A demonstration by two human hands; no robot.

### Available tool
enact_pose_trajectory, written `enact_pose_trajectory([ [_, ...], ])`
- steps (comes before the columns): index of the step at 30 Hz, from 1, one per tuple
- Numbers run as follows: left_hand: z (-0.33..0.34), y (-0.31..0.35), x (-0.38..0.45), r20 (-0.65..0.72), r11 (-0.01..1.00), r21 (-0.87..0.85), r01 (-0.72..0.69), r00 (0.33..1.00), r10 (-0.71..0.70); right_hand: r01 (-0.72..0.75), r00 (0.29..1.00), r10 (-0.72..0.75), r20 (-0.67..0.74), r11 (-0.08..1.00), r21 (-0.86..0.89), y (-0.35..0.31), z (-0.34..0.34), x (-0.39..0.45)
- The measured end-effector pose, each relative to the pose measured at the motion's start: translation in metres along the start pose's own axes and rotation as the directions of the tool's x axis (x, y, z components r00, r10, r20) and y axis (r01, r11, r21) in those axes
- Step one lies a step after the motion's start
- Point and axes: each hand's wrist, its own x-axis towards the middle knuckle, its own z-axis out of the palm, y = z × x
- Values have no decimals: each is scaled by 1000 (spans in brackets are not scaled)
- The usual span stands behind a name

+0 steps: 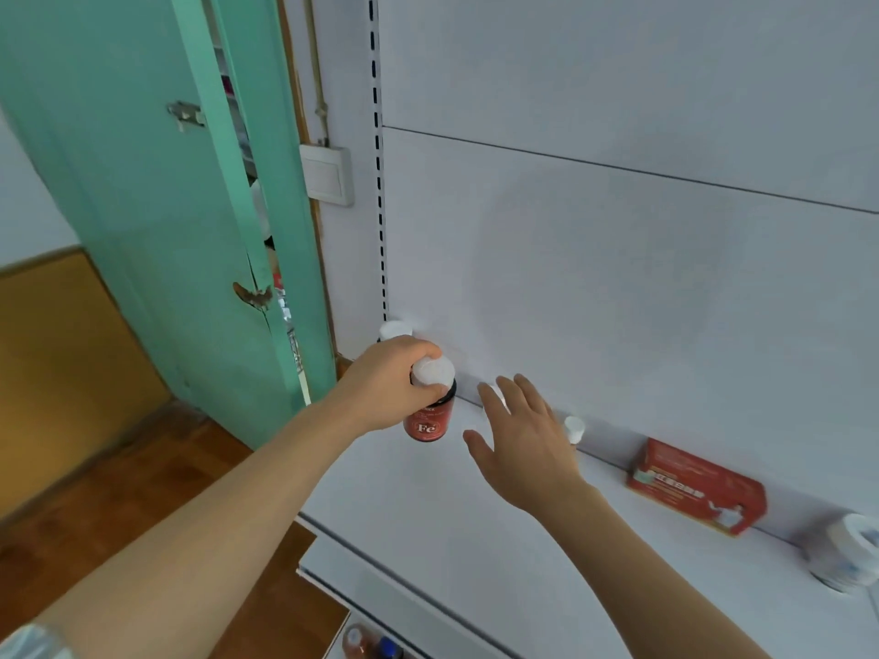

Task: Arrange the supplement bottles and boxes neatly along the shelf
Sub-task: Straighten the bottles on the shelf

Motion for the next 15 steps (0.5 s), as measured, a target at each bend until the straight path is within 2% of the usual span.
enact_pose_trajectory([
  [8, -1, -57, 73, 80, 976, 94, -196, 979, 189, -179, 984, 178, -29, 984, -16, -26, 26, 38],
  [15, 20, -93, 104, 86, 944, 59, -325, 944, 319, -285, 958, 285, -34, 958, -16, -45, 43, 51],
])
